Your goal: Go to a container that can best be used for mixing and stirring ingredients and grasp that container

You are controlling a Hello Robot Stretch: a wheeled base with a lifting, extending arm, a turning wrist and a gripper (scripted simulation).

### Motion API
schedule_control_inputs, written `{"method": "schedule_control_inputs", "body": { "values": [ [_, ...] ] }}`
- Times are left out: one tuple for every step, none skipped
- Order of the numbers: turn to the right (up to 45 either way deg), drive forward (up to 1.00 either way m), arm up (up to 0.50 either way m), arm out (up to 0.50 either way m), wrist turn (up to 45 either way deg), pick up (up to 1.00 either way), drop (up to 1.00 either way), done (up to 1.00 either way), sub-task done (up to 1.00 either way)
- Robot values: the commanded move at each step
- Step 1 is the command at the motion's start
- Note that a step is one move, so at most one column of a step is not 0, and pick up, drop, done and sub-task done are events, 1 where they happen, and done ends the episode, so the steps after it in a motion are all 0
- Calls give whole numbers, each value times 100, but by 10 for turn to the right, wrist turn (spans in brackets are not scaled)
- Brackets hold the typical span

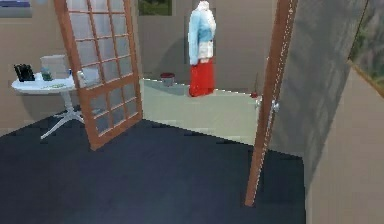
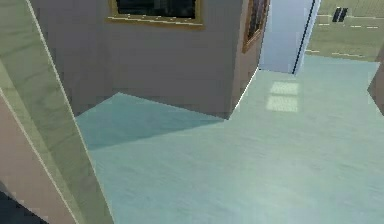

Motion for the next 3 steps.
{"method": "schedule_control_inputs", "body": {
  "values": [
    [-120, 0, 0, 0, 0, 0, 0, 0, 0],
    [0, 100, 0, 0, 0, 0, 0, 0, 0],
    [-150, 0, 0, 0, 0, 0, 0, 0, 0]
  ]
}}
